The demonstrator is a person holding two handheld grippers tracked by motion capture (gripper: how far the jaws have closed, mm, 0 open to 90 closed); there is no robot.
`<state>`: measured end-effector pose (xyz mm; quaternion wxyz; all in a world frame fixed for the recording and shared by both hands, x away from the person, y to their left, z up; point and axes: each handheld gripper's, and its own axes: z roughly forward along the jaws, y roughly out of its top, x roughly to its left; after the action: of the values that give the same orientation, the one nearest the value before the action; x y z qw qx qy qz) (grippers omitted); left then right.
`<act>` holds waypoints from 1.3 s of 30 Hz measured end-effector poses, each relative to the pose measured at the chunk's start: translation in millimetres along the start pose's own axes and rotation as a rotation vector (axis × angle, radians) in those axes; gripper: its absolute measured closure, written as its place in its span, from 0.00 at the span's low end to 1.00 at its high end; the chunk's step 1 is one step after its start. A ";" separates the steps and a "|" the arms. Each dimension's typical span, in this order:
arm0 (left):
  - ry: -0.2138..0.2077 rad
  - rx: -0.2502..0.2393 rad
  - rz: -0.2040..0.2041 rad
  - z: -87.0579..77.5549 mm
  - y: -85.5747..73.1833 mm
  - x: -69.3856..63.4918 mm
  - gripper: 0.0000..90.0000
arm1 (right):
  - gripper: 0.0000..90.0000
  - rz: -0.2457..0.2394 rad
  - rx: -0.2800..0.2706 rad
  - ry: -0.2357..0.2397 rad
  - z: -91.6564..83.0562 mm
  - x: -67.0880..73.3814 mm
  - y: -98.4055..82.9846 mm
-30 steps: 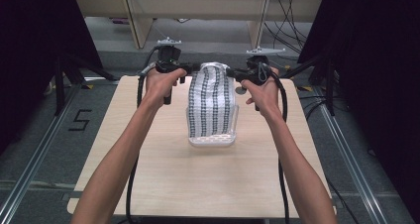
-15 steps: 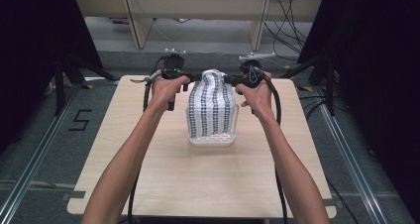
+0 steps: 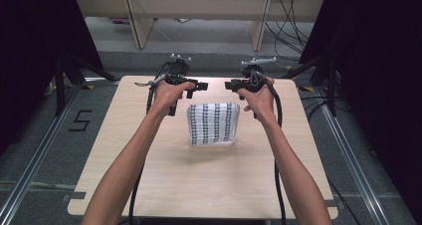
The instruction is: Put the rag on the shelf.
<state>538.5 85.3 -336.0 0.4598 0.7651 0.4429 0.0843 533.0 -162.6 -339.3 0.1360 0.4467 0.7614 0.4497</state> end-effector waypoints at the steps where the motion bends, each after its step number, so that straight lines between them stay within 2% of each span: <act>1: 0.000 -0.005 0.001 -1.9 -0.2 -1.2 0.52 | 0.73 -0.014 -0.004 0.000 -1.1 -1.4 0.4; 4: -0.006 -0.011 0.011 -7.7 -0.9 -3.8 0.50 | 0.71 -0.032 -0.016 0.005 -5.2 -3.1 1.2; 5: 0.000 -0.010 0.015 -9.6 -1.3 -4.7 0.49 | 0.70 -0.007 -0.011 0.002 -7.3 -1.4 1.0; 7: 0.001 -0.005 0.020 -13.6 -2.3 -5.5 0.46 | 0.67 -0.030 -0.028 0.003 -9.9 -1.8 0.9; 8: 0.000 -0.009 0.013 -15.2 -3.0 -5.7 0.44 | 0.67 -0.027 -0.027 0.004 -11.7 -1.7 0.8; 9: -0.005 -0.011 0.009 -17.8 -4.0 -5.3 0.43 | 0.66 -0.043 -0.033 0.009 -13.3 -2.7 0.8; 10: -0.016 -0.023 -0.007 -19.3 -5.3 -5.3 0.41 | 0.65 -0.021 -0.028 0.008 -16.3 -1.7 0.2; 12: -0.024 -0.016 -0.005 -24.4 -7.6 -3.9 0.40 | 0.61 -0.045 -0.041 0.012 -19.1 -3.9 -0.3; 13: -0.022 -0.028 -0.016 -26.2 -9.0 -4.3 0.39 | 0.60 -0.027 -0.038 0.011 -21.7 -3.1 -0.8; 15: -0.021 -0.019 -0.009 -31.7 -11.1 -2.9 0.38 | 0.60 -0.035 -0.044 0.015 -25.2 -4.5 -1.0; 17: -0.023 -0.034 -0.019 -36.2 -13.3 -3.0 0.36 | 0.57 -0.022 -0.048 0.013 -30.2 -4.2 -1.3; 18: -0.024 -0.039 -0.022 -38.0 -14.3 -3.3 0.35 | 0.56 -0.041 -0.057 0.019 -31.9 -5.9 -1.3; 19: -0.028 -0.040 -0.024 -40.7 -15.5 -3.2 0.35 | 0.55 -0.020 -0.051 0.015 -33.9 -4.6 -1.7; 20: -0.036 -0.042 -0.025 -43.1 -16.6 -2.9 0.34 | 0.54 -0.024 -0.050 0.019 -35.7 -4.4 -1.9; 22: -0.029 -0.031 -0.004 -47.5 -18.5 -3.1 0.34 | 0.51 -0.028 -0.053 0.024 -38.0 -4.3 -2.8; 24: -0.029 -0.044 -0.003 -51.0 -20.6 -5.2 0.33 | 0.49 -0.049 -0.059 0.012 -40.3 -4.5 -3.6; 26: -0.026 -0.053 -0.004 -54.5 -22.9 -7.0 0.32 | 0.47 -0.013 -0.059 0.030 -42.3 -1.3 -5.3; 27: -0.028 -0.046 0.009 -56.5 -24.2 -7.1 0.31 | 0.46 -0.037 -0.063 0.034 -42.5 -2.2 -5.4; 28: -0.038 -0.051 0.004 -57.9 -26.1 -8.5 0.30 | 0.45 -0.041 -0.058 0.026 -43.8 -1.5 -5.6; 30: -0.040 -0.047 0.009 -60.8 -29.0 -10.0 0.29 | 0.44 -0.016 -0.059 0.034 -46.0 2.6 -6.4; 34: -0.058 -0.052 0.010 -68.2 -34.6 -12.4 0.25 | 0.40 -0.040 -0.065 0.048 -50.9 5.4 -7.1; 35: -0.051 -0.058 0.007 -70.0 -36.0 -13.7 0.25 | 0.40 -0.045 -0.066 0.055 -51.1 5.6 -7.3; 36: -0.060 -0.056 0.011 -71.9 -37.1 -14.0 0.24 | 0.38 -0.028 -0.065 0.056 -52.7 7.5 -7.9; 38: -0.065 -0.058 0.021 -75.3 -40.7 -16.7 0.23 | 0.37 -0.035 -0.067 0.062 -54.4 8.7 -8.7; 39: -0.067 -0.060 0.027 -77.4 -43.2 -18.5 0.23 | 0.36 -0.054 -0.068 0.048 -55.3 8.6 -8.9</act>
<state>460.1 128.0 -320.9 0.4958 0.7593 0.4142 0.0780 489.6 -188.6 -313.9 0.1451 0.4101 0.7605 0.4821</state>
